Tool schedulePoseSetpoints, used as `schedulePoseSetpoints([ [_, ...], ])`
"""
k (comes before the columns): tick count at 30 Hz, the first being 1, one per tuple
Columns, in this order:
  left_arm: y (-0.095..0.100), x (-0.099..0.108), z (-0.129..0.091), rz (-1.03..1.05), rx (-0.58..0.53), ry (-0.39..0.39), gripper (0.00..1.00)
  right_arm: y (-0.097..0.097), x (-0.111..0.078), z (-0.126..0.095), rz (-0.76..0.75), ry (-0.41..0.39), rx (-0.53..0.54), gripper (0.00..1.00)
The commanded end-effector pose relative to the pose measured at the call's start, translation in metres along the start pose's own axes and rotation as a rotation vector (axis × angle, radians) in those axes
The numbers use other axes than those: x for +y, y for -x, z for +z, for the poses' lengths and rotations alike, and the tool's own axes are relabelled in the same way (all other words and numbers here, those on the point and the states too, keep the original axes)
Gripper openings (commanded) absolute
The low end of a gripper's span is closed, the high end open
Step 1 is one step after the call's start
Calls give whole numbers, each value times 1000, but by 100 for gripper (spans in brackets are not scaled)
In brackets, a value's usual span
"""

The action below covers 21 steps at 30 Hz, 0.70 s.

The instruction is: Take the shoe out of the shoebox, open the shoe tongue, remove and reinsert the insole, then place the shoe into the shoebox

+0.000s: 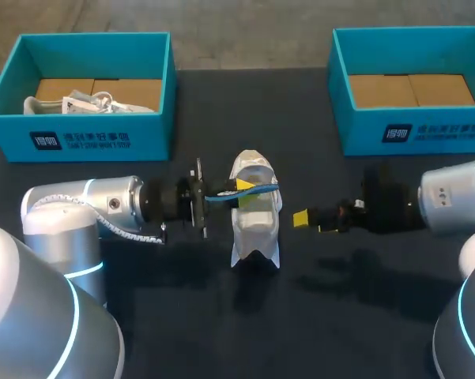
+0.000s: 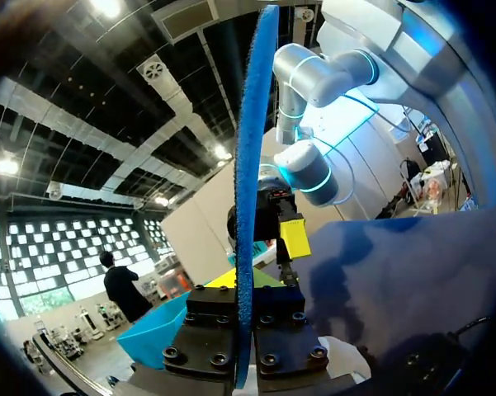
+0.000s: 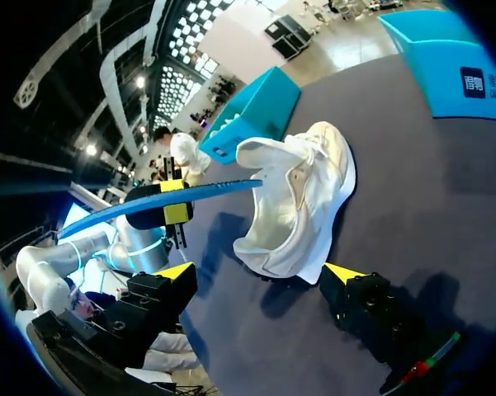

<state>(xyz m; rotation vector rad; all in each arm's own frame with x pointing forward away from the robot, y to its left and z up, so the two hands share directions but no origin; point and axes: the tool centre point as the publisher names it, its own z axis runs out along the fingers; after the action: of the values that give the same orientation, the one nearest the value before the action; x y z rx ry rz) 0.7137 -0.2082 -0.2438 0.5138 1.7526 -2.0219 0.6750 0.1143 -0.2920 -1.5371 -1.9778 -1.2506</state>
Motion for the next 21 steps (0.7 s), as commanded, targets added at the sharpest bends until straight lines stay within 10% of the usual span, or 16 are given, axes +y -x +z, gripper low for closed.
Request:
schedulePoseSetpoints([
  [1, -6, 1, -3, -12, 12, 14, 0, -2, 4, 26, -2, -26, -41, 100],
  [21, -19, 2, -12, -69, 23, 47, 0, -11, -11, 42, -72, -53, -72, 100],
])
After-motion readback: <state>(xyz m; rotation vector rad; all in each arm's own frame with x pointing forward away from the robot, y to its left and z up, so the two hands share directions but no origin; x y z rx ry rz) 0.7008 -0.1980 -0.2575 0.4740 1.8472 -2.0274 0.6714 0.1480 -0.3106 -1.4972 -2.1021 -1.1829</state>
